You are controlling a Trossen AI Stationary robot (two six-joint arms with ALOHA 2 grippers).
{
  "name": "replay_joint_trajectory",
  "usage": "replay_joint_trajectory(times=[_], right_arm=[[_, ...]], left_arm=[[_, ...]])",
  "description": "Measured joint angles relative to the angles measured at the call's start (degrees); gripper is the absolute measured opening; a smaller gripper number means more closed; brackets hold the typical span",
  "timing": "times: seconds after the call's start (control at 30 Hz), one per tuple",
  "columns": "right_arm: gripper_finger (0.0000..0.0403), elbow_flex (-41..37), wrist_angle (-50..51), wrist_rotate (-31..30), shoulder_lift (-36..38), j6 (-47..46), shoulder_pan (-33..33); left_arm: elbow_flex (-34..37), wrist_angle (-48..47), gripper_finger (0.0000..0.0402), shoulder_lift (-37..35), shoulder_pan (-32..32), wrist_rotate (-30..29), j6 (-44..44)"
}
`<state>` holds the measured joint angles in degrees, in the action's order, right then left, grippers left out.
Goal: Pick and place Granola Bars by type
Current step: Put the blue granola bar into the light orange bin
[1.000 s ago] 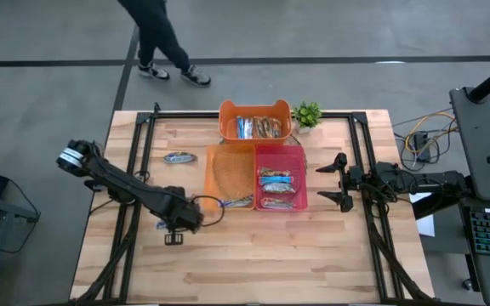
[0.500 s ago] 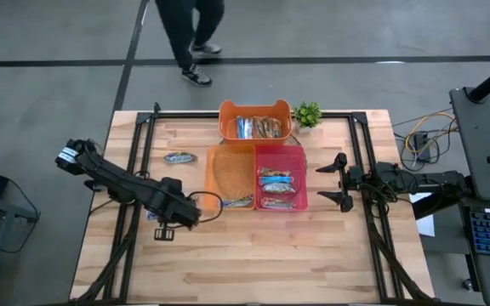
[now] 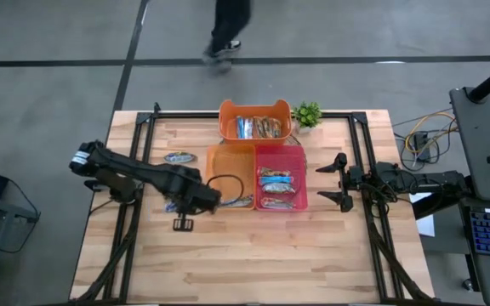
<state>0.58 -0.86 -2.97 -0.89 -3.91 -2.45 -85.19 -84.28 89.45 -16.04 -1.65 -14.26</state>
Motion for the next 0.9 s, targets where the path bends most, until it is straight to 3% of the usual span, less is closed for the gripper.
replay_joint_trajectory(times=[0.57,0.9], right_arm=[[0.0359,0.00,0.00,0.00,-0.02,-0.01,-0.01],[0.0359,0.00,0.00,0.00,-0.02,0.00,-0.01]], left_arm=[[-20.82,-1.76,0.0000,18.27,11.87,-2.56,14.82],[-28.97,-0.86,0.0000,27.74,15.90,-2.77,19.11]])
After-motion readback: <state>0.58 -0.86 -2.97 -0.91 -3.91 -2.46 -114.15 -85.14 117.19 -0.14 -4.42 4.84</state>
